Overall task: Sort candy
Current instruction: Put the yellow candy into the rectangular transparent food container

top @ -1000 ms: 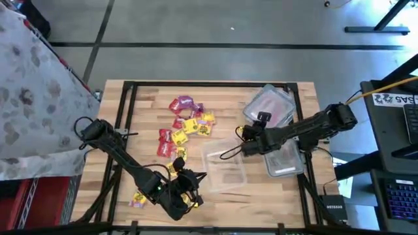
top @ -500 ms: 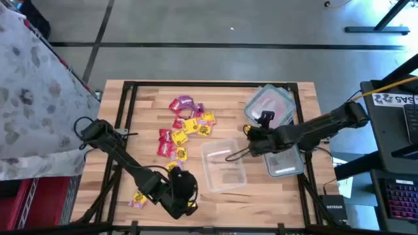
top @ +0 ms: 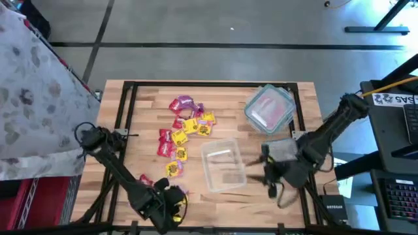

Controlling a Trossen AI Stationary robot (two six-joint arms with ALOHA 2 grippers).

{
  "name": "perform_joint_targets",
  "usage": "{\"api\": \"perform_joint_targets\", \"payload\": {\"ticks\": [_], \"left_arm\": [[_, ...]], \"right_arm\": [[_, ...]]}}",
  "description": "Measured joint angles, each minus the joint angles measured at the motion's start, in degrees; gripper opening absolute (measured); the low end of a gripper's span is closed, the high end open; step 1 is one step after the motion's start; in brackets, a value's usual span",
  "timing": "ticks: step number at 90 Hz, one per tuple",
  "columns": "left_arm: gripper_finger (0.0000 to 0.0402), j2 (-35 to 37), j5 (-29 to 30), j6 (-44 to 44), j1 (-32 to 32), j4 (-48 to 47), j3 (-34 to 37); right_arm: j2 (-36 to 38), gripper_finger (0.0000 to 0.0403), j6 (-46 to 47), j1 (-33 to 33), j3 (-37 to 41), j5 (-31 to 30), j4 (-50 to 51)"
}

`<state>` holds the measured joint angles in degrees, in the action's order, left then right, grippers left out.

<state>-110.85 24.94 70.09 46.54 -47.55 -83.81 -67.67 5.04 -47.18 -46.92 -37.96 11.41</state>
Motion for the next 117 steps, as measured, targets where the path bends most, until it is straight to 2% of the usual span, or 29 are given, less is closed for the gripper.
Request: {"api": "perform_joint_targets", "payload": {"ticks": [18,36,44,65,75,83,93,105,117], "left_arm": [[0.018,-6.86,2.49,6.65,-0.23,0.47,0.0],[0.0181,-12.09,2.96,15.0,-0.18,1.69,-0.3],[0.0153,-12.57,2.46,16.6,-0.41,2.32,-0.31],[0.0026,-11.72,2.55,16.48,-1.46,-1.38,-3.76],[0.0012,-10.02,3.61,14.3,-2.94,-4.89,-6.63],[0.0015,-8.14,5.68,10.6,-4.81,-7.48,-9.44],[0.0017,-7.76,9.65,1.0,-8.21,-10.58,-13.55],[0.0018,-7.54,11.91,-16.84,-14.26,-6.66,-17.34],[0.0018,-7.69,8.04,-36.17,-21.26,-1.84,-17.44]], "right_arm": [[-6.01,0.0172,1.61,-4.72,0.14,-3.09,-5.63],[-10.21,0.0172,4.03,-5.07,0.16,-3.62,-7.64],[-11.02,0.0172,5.08,-5.07,0.18,-3.58,-8.34],[-10.79,0.0172,6.77,-6.77,0.16,-5.09,-8.37],[-10.76,0.0172,6.71,-8.69,0.16,-7.87,-8.25],[-10.74,0.0172,6.76,-10.34,0.14,-10.56,-8.1],[-10.74,0.0172,6.78,-11.45,0.14,-12.81,-7.96],[-10.74,0.0172,7.04,-11.74,0.12,-13.49,-7.97],[-10.74,0.0172,7.47,-11.7,0.12,-13.5,-8.33]]}}
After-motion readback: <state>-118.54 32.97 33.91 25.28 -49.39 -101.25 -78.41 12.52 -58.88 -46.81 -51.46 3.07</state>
